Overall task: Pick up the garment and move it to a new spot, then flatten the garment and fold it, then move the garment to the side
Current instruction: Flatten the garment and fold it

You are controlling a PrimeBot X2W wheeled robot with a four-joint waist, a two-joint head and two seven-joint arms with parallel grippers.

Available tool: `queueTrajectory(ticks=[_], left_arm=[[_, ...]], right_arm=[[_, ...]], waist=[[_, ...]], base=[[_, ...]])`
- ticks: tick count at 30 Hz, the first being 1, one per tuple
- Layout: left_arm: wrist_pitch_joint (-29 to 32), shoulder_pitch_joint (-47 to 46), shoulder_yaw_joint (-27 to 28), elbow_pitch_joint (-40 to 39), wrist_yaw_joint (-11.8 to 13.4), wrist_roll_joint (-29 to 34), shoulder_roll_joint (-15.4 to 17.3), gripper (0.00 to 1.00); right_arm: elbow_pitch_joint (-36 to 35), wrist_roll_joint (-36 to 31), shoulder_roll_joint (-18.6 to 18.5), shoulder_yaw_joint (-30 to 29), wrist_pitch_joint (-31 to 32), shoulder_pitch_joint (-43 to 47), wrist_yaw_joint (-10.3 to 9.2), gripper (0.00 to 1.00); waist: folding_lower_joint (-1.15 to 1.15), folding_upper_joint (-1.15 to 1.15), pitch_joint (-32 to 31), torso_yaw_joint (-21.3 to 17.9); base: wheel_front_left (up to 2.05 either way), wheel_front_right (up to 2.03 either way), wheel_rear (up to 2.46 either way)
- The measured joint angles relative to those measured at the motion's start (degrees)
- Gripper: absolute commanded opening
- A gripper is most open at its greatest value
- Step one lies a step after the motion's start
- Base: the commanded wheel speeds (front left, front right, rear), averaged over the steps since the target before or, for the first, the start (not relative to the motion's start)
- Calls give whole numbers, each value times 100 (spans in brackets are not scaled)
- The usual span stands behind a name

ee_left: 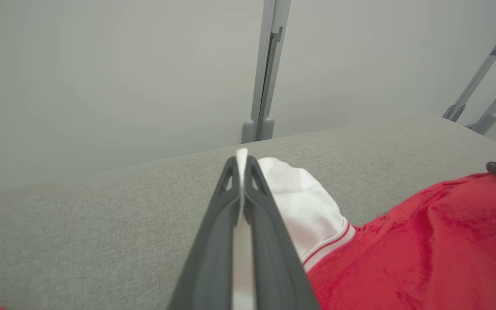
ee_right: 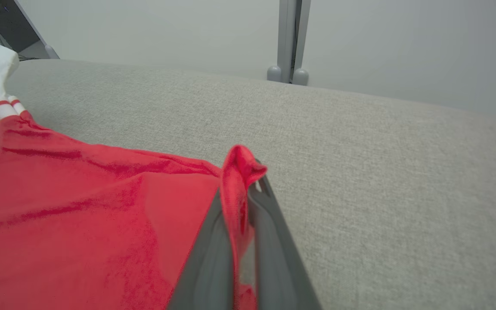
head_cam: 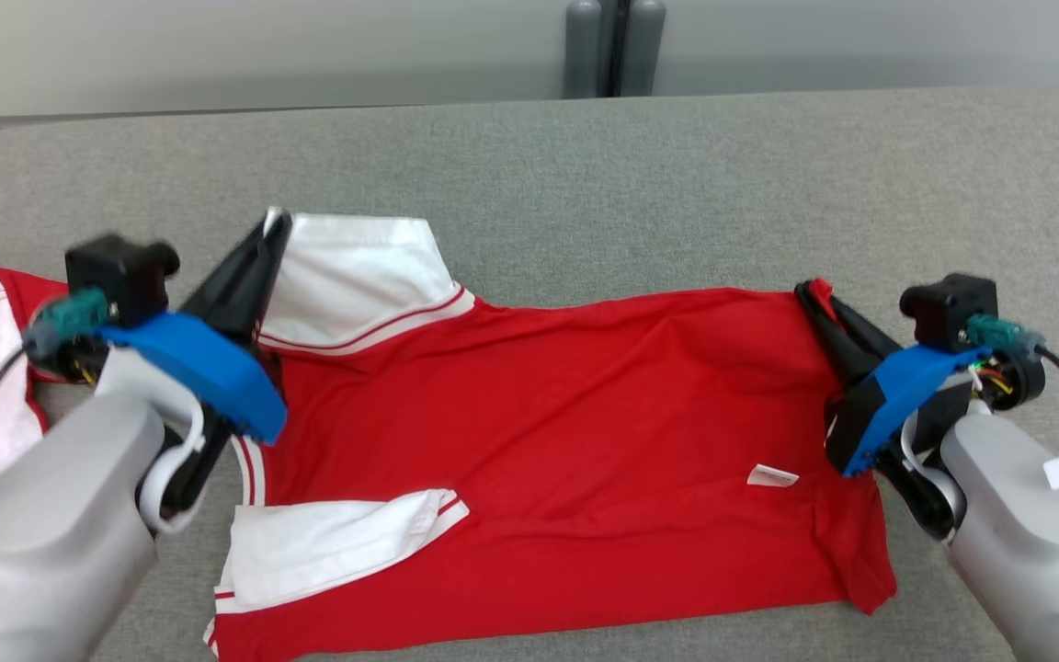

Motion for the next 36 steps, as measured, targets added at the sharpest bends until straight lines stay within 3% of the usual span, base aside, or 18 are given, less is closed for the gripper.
queueTrajectory(ticks=[8,18,27,32,33,34,35,36], left_arm=[[-35,1184,186,-1110,633,-83,437,0],[-51,2289,644,-2062,1193,-166,715,0],[-51,3164,1167,-2430,1437,-77,709,0],[-51,3570,1321,-2550,1456,-45,532,0],[-51,3629,1335,-2552,1466,-26,514,0],[-51,3696,1366,-2554,1466,-22,488,0],[-51,3749,1407,-2554,1482,-21,444,0],[-51,3795,1470,-2563,1495,4,408,7]], right_arm=[[-124,79,-166,142,-224,483,0,0],[-603,105,-258,-14,-318,1024,0,0],[-1184,-124,-227,-700,-325,1631,0,0],[-1423,-234,-120,-1014,-325,1993,0,0],[-1470,-250,-99,-1065,-326,2048,-1,24],[-1519,-280,-76,-1118,-326,2095,0,68],[-1570,-286,-51,-1185,-325,2148,0,100],[-1629,-290,-31,-1259,-326,2196,-1,100]], waist=[[0,0,-211,77],[0,0,-348,113],[0,0,-436,182],[0,0,-484,188],[0,0,-494,182],[0,0,-503,174],[0,0,-513,171],[0,0,-524,168]], base=[[0,0,0],[0,0,0],[0,0,0],[0,0,0],[0,0,0],[0,0,0],[0,0,0],[0,0,0]])
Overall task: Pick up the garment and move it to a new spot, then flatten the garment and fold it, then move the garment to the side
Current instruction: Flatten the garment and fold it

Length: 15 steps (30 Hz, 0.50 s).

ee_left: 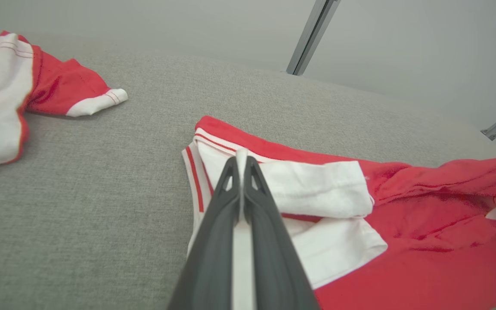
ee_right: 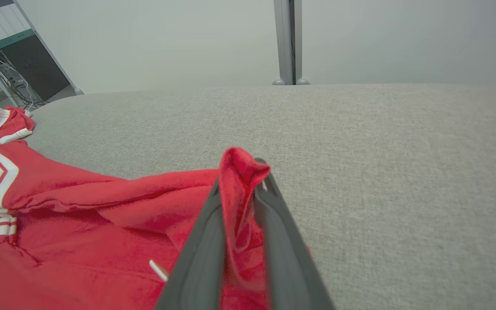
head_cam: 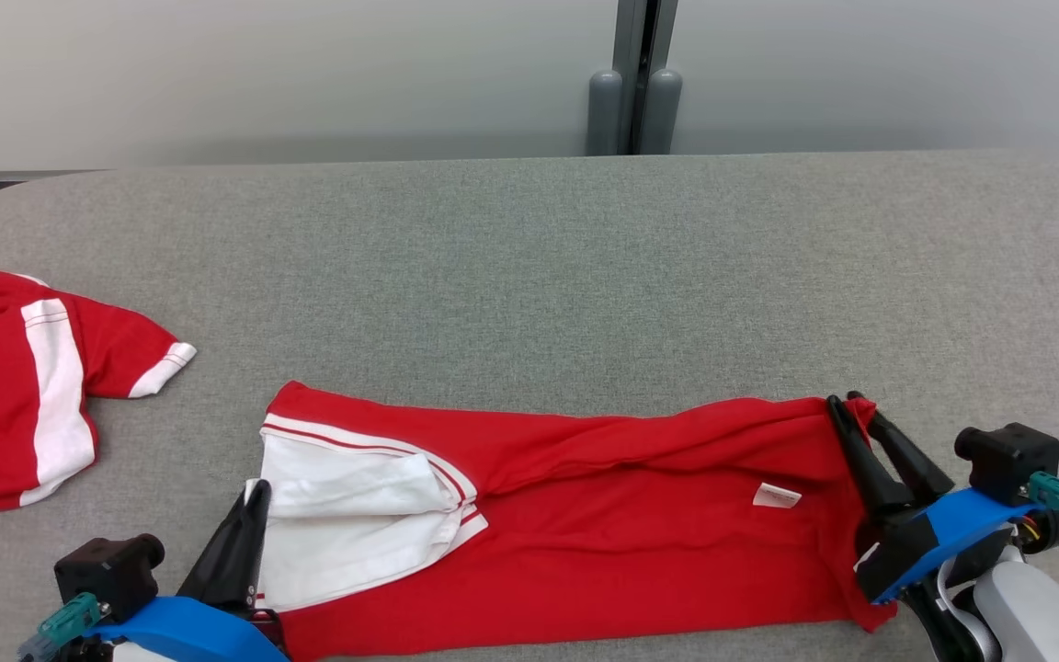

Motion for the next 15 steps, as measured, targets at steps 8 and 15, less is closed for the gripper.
queueTrajectory(ticks=[8,15], left_arm=[[0,393,861,-170,7,533,-452,100],[-1,560,2094,-367,-14,1800,-1138,100]], right_arm=[[-701,-255,82,-751,1,375,0,100],[-592,-445,153,-1051,0,444,0,100]], waist=[[0,0,-133,1],[0,0,-202,61]], base=[[0,0,0],[0,0,0]])
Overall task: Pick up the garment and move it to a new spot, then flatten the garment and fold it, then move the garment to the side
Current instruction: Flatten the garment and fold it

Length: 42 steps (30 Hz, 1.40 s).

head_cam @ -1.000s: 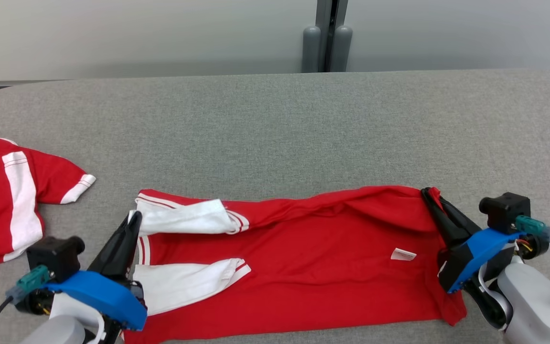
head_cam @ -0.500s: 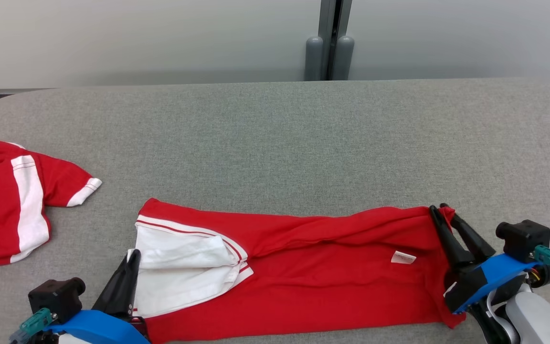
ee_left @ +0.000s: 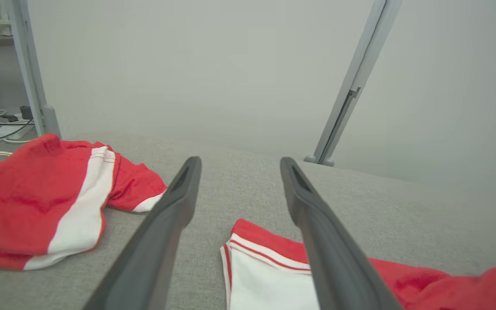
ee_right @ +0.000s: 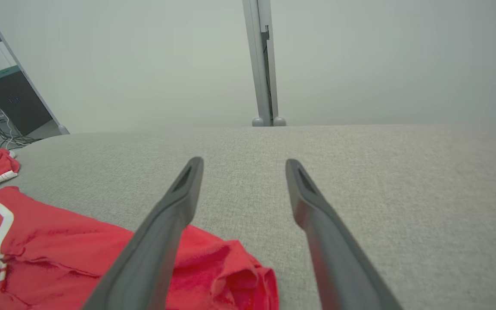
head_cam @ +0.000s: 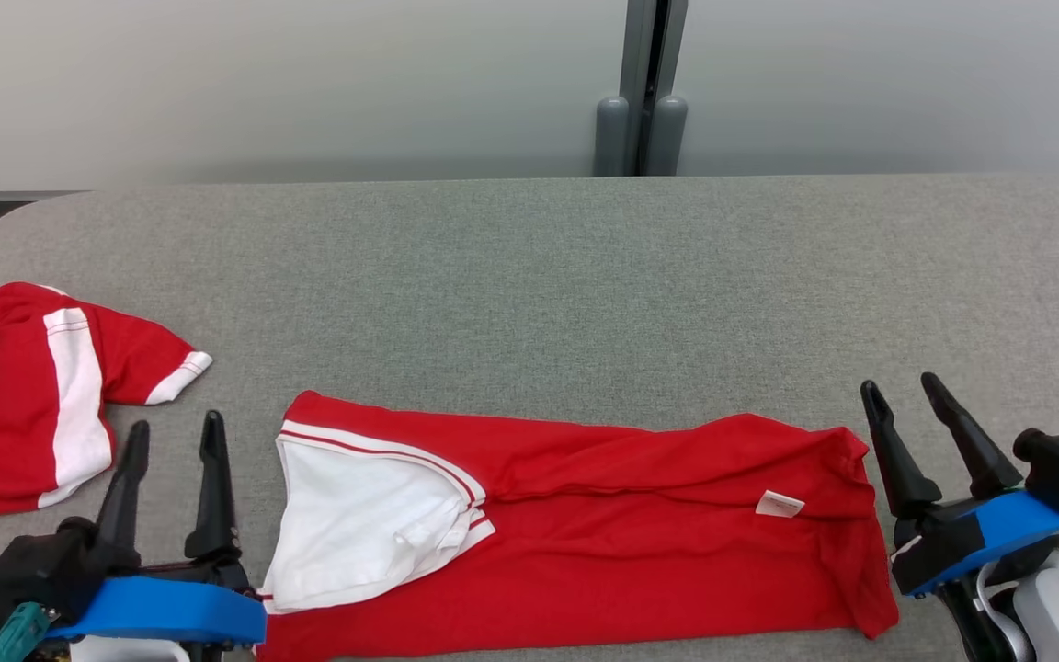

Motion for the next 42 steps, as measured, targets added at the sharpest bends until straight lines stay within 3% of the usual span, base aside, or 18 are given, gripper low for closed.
queueTrajectory(ticks=[9,15,21,22,24,25,32,42], left_arm=[[1,346,1278,-124,-229,1642,-1062,100],[1,421,1842,-4,-461,2284,-1536,100],[1,460,2154,163,-693,2744,-1781,100],[1,462,2194,179,-715,2806,-1806,100],[1,464,2258,198,-759,2925,-1853,100],[1,468,2283,214,-792,2991,-1874,100],[1,488,2399,253,-907,3244,-1961,100],[1,488,2544,276,-1007,3408,-2063,100]], right_arm=[[1080,114,270,190,309,-138,0,100],[1700,213,380,294,482,-193,0,100],[2039,323,522,452,489,-229,0,100],[2061,369,543,491,489,-229,0,85],[2078,413,559,559,454,-230,-1,7],[2084,446,572,598,427,-229,-1,0],[2112,617,530,616,233,-276,2,0],[2418,805,-359,-58,73,-642,1,0]], waist=[[0,0,14,87],[0,0,79,114],[0,0,82,121],[0,0,77,116],[0,0,68,97],[0,0,63,83],[0,0,41,9],[0,0,-50,-22]], base=[[0,0,0],[0,0,0],[0,0,0],[0,0,0],[0,0,0],[0,0,0],[0,0,0],[0,0,0]])
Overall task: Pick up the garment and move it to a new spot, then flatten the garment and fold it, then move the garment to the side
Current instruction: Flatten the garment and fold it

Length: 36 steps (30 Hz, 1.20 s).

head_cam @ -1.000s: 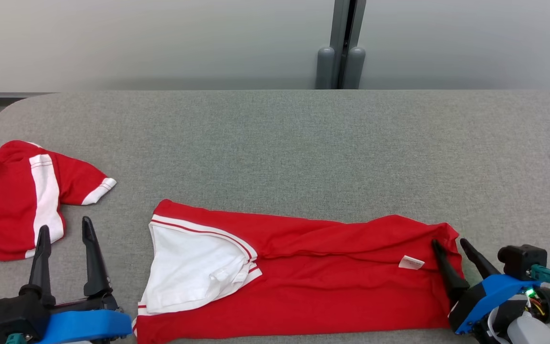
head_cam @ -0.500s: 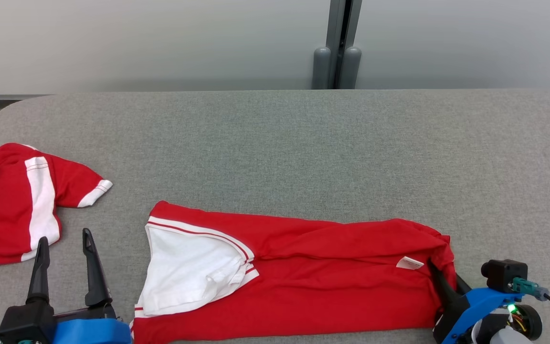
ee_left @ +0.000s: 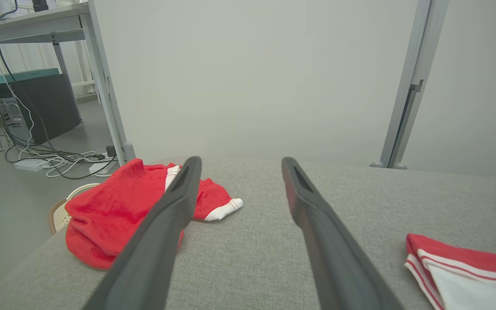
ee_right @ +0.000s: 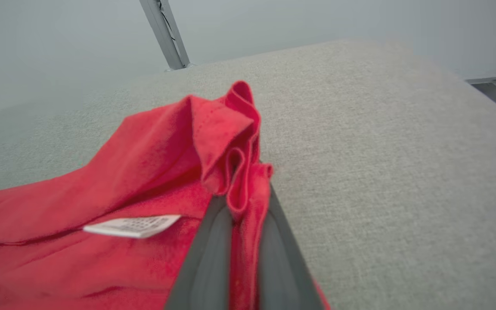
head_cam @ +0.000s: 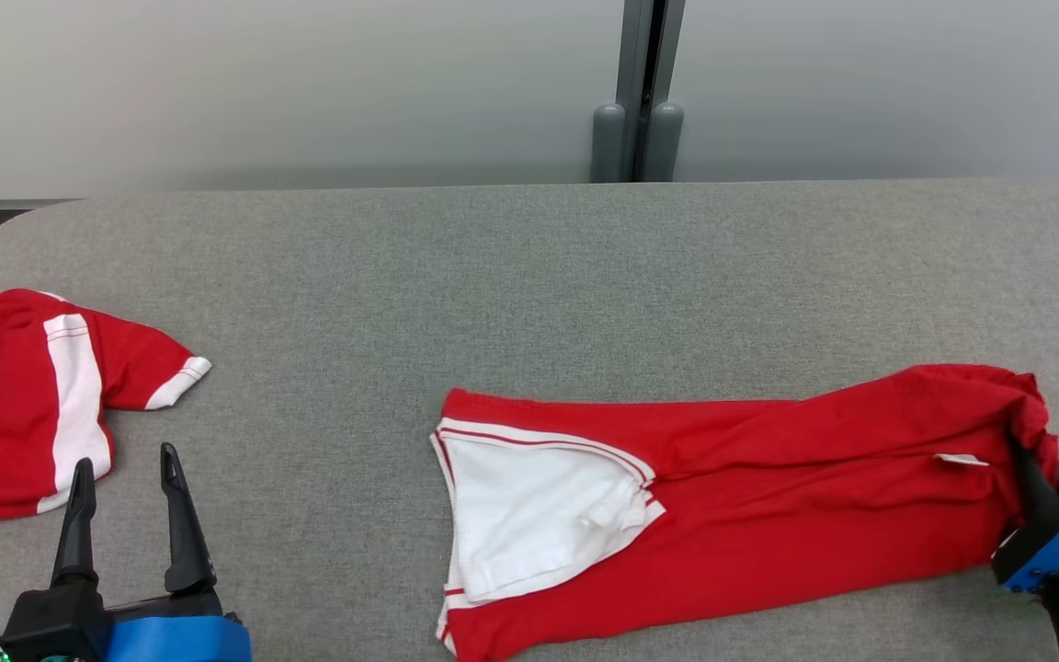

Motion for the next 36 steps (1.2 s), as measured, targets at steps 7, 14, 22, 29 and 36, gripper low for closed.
queueTrajectory(ticks=[7,14,22,29,36], left_arm=[[0,3,38,32,-51,22,-37,100],[0,13,35,88,-60,21,-62,100],[0,12,44,158,-112,22,-76,100],[0,-64,14,250,-187,38,-80,100],[0,-166,-122,307,-203,24,-81,100]], right_arm=[[-172,-75,-153,-56,-47,-94,0,0],[-797,-158,236,229,-57,-2,-1,0],[-1614,-303,817,914,224,96,-1,0],[-1953,-352,1335,1512,468,52,-1,0],[-1848,-313,1790,2008,503,-211,-1,0]], waist=[[0,0,-31,-37],[0,0,-94,-88],[0,0,-85,-98],[0,0,-60,12],[0,0,11,169]], base=[[0,0,0],[0,0,0],[0,0,0],[0,0,0],[0,0,0]])
